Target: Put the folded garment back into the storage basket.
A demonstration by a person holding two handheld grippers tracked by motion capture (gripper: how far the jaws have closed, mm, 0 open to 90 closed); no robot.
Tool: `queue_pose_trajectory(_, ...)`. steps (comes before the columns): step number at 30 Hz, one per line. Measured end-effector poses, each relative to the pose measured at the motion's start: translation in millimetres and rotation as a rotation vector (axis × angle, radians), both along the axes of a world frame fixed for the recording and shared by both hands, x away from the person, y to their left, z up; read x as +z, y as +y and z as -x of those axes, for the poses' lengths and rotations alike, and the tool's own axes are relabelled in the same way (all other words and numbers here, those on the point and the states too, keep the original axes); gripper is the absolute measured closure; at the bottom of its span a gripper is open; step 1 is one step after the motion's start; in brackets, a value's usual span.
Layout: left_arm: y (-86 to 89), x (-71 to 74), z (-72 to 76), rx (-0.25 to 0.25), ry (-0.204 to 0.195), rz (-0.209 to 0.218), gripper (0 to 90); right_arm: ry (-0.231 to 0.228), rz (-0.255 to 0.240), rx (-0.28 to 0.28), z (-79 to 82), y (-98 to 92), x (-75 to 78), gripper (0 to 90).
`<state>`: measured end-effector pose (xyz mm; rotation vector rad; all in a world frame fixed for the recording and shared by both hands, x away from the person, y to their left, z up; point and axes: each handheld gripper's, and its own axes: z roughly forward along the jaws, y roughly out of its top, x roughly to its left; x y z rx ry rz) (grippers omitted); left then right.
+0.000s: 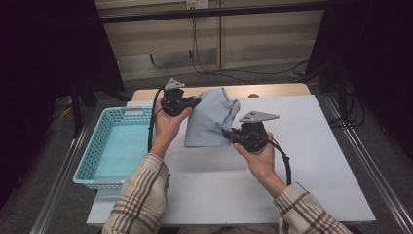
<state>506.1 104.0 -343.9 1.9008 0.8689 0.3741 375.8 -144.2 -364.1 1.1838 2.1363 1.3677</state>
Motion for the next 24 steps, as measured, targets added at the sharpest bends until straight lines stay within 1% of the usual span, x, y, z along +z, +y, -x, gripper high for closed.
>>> queue_pose_trajectory(1,3.2,0.8,0.4,0.003,-0.003,-0.001,77.5,-0.007,-0.003,0.002,-0.7,2.9,0.8,80.3)
queue_pose_trajectory(2,8.5,2.3,0.0,-0.01,-0.008,-0.034,77.5,-0.01,-0.001,0.01,-1.4,5.4,1.7,80.3)
queue_pose_trajectory(3,8.9,2.4,1.4,0.017,-0.004,0.006,77.5,-0.012,0.0,0.012,-1.8,8.3,2.4,80.3)
queue_pose_trajectory(4,12.5,3.5,1.4,0.017,-0.008,0.002,77.5,-0.009,-0.001,0.015,-2.2,11.1,3.3,80.3)
queue_pose_trajectory(5,15.5,4.4,1.9,0.025,-0.007,0.007,77.5,-0.006,-0.003,0.019,-2.6,14.2,4.1,80.3)
queue_pose_trajectory(7,21.3,6.4,2.7,0.039,-0.01,0.008,77.5,-0.012,-0.003,0.029,-4.4,20.3,5.4,80.3)
queue_pose_trajectory(8,21.3,6.4,2.7,0.039,-0.01,0.008,77.5,-0.012,-0.002,0.031,-4.6,23.3,6.4,80.3)
queue_pose_trajectory(9,26.9,8.1,3.6,0.048,-0.009,0.004,77.5,-0.011,-0.003,0.038,-5.0,25.8,7.5,80.3)
queue_pose_trajectory(10,31.3,9.2,3.0,0.031,-0.015,-0.028,77.5,-0.01,-0.008,0.037,-5.1,28.6,8.4,80.3)
queue_pose_trajectory(11,30.9,8.9,3.8,0.054,-0.014,0.01,77.5,-0.022,-0.004,0.046,-6.1,30.8,8.9,80.3)
queue_pose_trajectory(12,32.7,9.7,4.2,0.063,-0.014,0.009,77.5,-0.011,-0.009,0.046,-5.8,33.4,10.0,80.3)
queue_pose_trajectory(14,34.8,10.3,4.0,0.06,-0.018,0.006,77.6,-0.014,-0.001,0.049,-7.2,37.4,10.9,80.3)
queue_pose_trajectory(15,39.0,12.2,4.7,0.07,-0.019,0.004,77.5,-0.022,-0.007,0.051,-8.3,39.2,10.9,80.3)
queue_pose_trajectory(17,43.5,13.9,4.8,0.077,-0.024,0.008,77.5,-0.011,-0.011,0.049,-8.9,43.2,11.9,80.3)
queue_pose_trajectory(19,47.6,15.1,5.1,0.083,-0.022,0.012,77.6,-0.015,-0.018,0.058,-9.7,47.7,12.7,80.3)
queue_pose_trajectory(21,52.7,16.1,5.2,0.087,-0.025,0.001,77.5,-0.02,-0.013,0.068,-11.0,52.0,13.5,80.3)
queue_pose_trajectory(22,54.0,16.2,5.6,0.094,-0.02,0.01,77.5,-0.023,-0.014,0.073,-11.5,54.5,13.8,80.3)
queue_pose_trajectory(24,56.3,16.5,5.9,0.096,-0.02,0.012,77.5,-0.024,-0.012,0.076,-11.8,59.2,14.8,80.3)
